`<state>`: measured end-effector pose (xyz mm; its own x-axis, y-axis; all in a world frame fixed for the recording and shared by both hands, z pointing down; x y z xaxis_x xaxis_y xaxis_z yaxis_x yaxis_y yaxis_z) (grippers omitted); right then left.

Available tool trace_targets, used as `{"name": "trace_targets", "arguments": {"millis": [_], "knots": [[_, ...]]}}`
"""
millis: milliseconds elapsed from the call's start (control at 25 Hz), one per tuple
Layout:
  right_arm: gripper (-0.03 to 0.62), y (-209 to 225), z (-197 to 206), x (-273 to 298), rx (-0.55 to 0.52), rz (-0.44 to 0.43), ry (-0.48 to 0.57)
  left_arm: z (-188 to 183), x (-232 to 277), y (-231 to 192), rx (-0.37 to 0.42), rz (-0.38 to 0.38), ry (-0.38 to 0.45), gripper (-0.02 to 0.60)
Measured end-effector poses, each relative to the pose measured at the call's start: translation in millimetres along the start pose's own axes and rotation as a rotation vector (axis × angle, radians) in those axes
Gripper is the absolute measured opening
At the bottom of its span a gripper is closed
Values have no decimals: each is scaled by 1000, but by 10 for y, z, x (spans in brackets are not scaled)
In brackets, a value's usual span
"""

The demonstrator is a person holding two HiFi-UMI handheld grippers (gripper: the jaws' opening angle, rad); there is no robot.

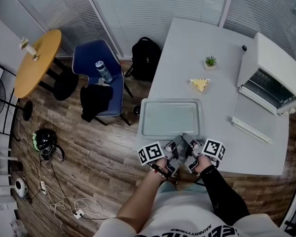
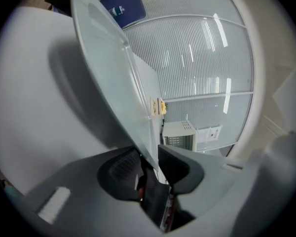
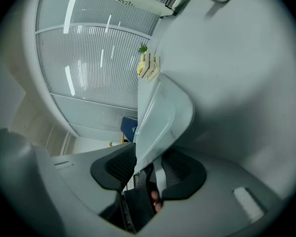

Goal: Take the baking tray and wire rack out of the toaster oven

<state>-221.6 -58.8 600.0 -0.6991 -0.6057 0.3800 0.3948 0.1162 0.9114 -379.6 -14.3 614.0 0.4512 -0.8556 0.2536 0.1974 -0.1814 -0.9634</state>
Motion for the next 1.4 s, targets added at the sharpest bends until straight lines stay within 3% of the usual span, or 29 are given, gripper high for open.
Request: {"name": "trace_targets", "arguments": {"millis": [320, 680, 960, 1160, 1400], "knots": [[155, 94, 16, -89, -19, 55, -4, 65, -54, -38, -6, -97, -10, 151], [156, 177, 109, -208, -54, 195, -64, 114, -174, -154, -10, -195, -20, 165], [155, 101, 95, -222, -96, 178, -81, 134, -205, -126, 21, -200, -39, 167], [155, -37, 33, -214, -182, 129, -71, 76, -162, 24, 121, -186, -42, 167], [155, -344, -277, -275, -430, 76, -4, -79, -98, 317, 302, -182, -27, 167]]}}
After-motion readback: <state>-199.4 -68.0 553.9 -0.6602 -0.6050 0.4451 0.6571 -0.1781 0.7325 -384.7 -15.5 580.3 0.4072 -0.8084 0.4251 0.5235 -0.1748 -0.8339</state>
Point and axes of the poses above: the fingertips, and each gripper's own axes: x forward along the fingers, y to its right, z out of its underside, the point moved 9 cm from there along -x, backward along the fingers, and after that the axes turned 9 degrees about y, right-handed, at the moved point
